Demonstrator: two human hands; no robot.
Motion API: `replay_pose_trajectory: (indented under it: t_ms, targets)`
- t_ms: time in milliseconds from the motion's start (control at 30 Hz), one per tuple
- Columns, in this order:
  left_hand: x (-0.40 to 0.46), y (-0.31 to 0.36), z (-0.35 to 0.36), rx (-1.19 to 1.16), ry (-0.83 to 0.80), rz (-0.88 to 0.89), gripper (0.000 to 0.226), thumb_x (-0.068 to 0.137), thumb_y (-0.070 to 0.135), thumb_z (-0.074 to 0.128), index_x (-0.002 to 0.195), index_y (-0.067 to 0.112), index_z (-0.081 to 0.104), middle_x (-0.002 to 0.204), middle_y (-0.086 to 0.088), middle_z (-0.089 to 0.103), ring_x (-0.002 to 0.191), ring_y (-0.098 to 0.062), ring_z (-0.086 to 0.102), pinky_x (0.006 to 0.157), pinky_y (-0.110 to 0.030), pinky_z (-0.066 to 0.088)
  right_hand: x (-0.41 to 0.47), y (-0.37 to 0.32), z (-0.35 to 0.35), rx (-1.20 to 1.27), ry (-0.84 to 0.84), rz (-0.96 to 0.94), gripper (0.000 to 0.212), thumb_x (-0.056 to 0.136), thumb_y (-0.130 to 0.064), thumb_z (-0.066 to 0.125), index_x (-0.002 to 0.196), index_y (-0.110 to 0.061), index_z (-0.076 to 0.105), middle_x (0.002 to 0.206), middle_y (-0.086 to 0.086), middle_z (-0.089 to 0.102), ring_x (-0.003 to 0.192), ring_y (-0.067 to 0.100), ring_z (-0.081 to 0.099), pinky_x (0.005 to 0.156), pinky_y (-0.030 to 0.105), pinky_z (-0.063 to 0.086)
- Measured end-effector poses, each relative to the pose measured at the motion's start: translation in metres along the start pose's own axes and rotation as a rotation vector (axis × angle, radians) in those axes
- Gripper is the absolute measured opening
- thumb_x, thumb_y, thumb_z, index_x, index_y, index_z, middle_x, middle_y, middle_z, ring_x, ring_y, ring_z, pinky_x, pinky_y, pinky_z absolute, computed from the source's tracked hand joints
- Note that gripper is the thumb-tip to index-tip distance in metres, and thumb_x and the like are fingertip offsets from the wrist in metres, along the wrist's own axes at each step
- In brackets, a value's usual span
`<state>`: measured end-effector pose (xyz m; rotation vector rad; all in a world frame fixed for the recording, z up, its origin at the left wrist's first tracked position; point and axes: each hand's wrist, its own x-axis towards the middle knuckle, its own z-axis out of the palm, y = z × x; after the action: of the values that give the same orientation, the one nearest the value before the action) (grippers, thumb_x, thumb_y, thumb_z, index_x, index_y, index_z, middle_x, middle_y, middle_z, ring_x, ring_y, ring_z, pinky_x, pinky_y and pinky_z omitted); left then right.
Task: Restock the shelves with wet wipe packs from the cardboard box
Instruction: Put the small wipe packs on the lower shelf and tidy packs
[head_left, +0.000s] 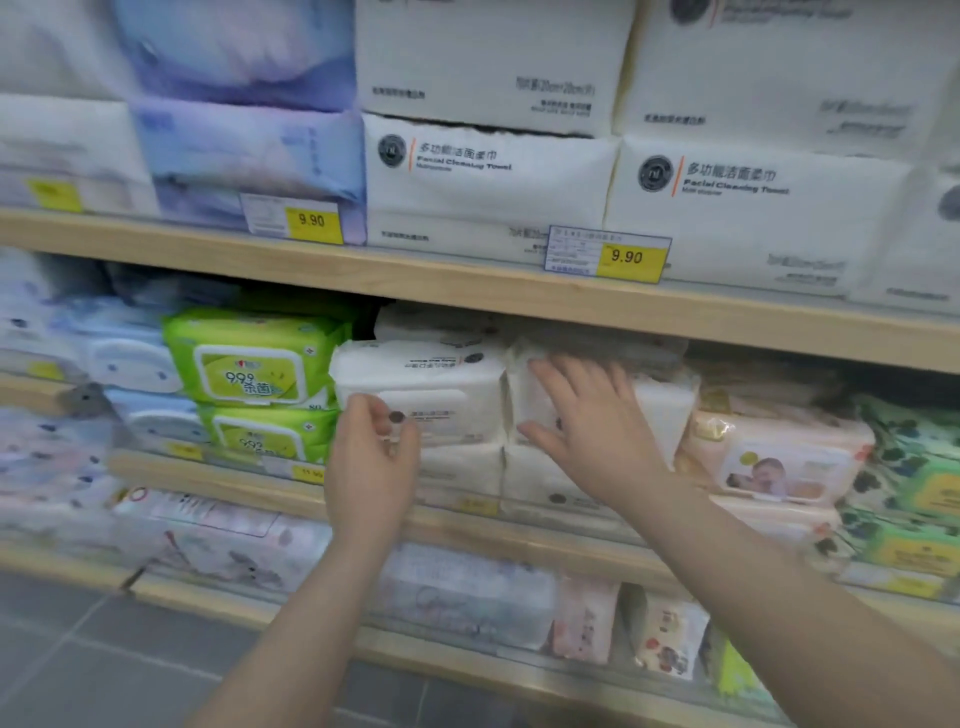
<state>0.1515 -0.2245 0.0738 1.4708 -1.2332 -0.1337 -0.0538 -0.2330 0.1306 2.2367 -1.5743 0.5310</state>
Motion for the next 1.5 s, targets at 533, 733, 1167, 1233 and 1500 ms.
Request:
replay_pose_trajectory:
  t_ms: [533,733,1167,1233,1500]
  targets:
    - [0.035,-0.047,0.037,-0.148,-0.169,0.099,0.067,0.097,0.038,0.043,0.145,0.046,-0.003,0.155,-0.006,0.020,0.139,-0.022,0.025,0.108,-0.041,0.033,0.071,-0.054,0.062,-0.157,0.208,0.035,0.057,0.073,-0.066,0.060,0.113,-0.026,0.063,0.087,0.014,0.065,0.087,0.032,0.058,0.081,0.038,0.043]
    - [0.049,-0.053,0.051,-0.060,-0.166,0.106,0.071,0.090,0.048,0.038,0.143,0.049,-0.010,0.133,-0.015,0.048,0.116,-0.030,0.046,0.095,-0.044,0.041,0.076,-0.050,0.076,-0.232,0.315,0.071,0.052,0.072,-0.065,0.055,0.102,-0.025,0.067,0.075,0.012,0.062,0.077,0.029,0.058,0.074,0.037,0.032]
    - [-0.002,0.014,0.075,0.350,-0.239,0.465,0.071,0.088,0.050,0.051,0.148,0.041,0.013,0.156,-0.013,-0.001,0.142,-0.036,0.000,0.101,-0.072,0.022,-0.032,0.050,0.043,-0.320,0.257,0.086,0.068,0.081,-0.058,0.052,0.141,-0.031,0.032,0.146,0.010,0.029,0.133,0.032,0.031,0.103,0.065,0.016]
    - [-0.009,0.019,0.088,0.389,-0.280,0.479,0.076,0.085,0.054,0.054,0.147,0.042,0.011,0.156,-0.010,-0.003,0.142,-0.037,-0.007,0.099,-0.076,0.019,-0.034,0.063,0.046,-0.353,0.180,0.114,0.067,0.081,-0.062,0.041,0.141,-0.033,0.031,0.146,0.012,0.032,0.133,0.033,0.033,0.100,0.069,0.023]
    - [-0.008,0.027,0.107,0.427,-0.267,0.404,0.082,0.079,0.059,0.058,0.146,0.043,0.014,0.155,-0.015,0.009,0.141,-0.043,-0.007,0.097,-0.080,0.012,-0.016,0.081,0.062,-0.237,0.257,0.101,0.068,0.079,-0.066,0.045,0.140,-0.037,0.033,0.140,0.011,0.044,0.127,0.030,0.032,0.098,0.067,0.029]
